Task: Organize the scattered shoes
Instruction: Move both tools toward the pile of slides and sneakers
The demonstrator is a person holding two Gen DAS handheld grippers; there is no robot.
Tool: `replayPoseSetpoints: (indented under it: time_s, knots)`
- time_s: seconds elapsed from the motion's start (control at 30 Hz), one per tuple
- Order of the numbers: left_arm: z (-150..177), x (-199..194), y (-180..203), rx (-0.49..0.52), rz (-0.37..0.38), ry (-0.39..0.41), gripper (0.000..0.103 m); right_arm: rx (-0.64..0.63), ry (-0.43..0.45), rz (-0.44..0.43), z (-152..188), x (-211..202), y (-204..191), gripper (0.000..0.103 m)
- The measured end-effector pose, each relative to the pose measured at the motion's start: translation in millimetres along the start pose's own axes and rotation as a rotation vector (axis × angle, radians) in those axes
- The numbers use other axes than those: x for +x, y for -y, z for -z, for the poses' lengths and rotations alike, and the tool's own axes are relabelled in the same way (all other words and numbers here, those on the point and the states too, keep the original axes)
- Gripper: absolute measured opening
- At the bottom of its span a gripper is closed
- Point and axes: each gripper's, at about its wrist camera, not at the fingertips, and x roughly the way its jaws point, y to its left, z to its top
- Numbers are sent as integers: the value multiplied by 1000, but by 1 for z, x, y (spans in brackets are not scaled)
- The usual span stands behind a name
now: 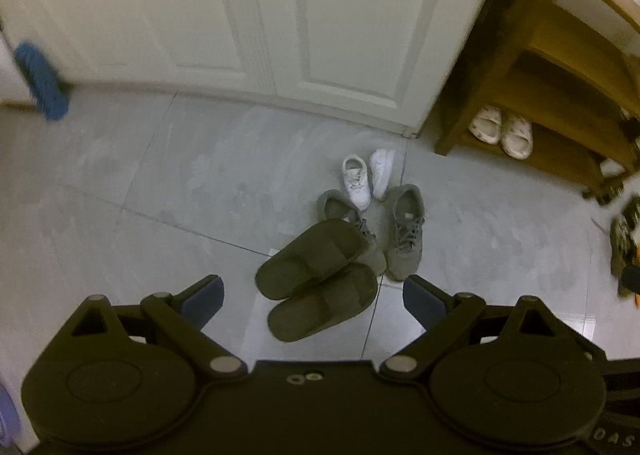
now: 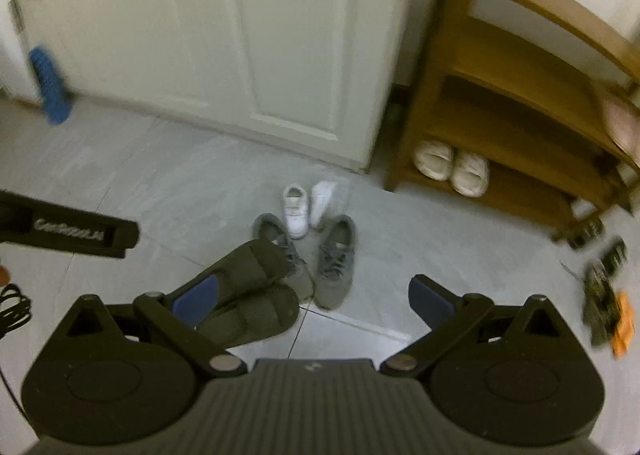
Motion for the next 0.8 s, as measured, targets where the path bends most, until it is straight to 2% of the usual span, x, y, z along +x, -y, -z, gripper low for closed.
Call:
replayPoseSetpoints:
  time_s: [0.07,0.23,0.43,0.57,0.8]
  knots:
    - [3,23,10,-59,-40,20,97,-79,5,-43,-2,26,16,103]
    - [13,74,28,-194,-38,42,97,-211,-41,-96,-12,89,37,103]
    - [45,158,45,-229,-45,17,97,-290,-17,-116,32,179,46,103]
    - [77,224,58,-189,-94,4,97,-318,-16,-108,58,243,50,102]
    - [114,301,64,-203,-103,25,97,-356,39,-142,87,324,60,102]
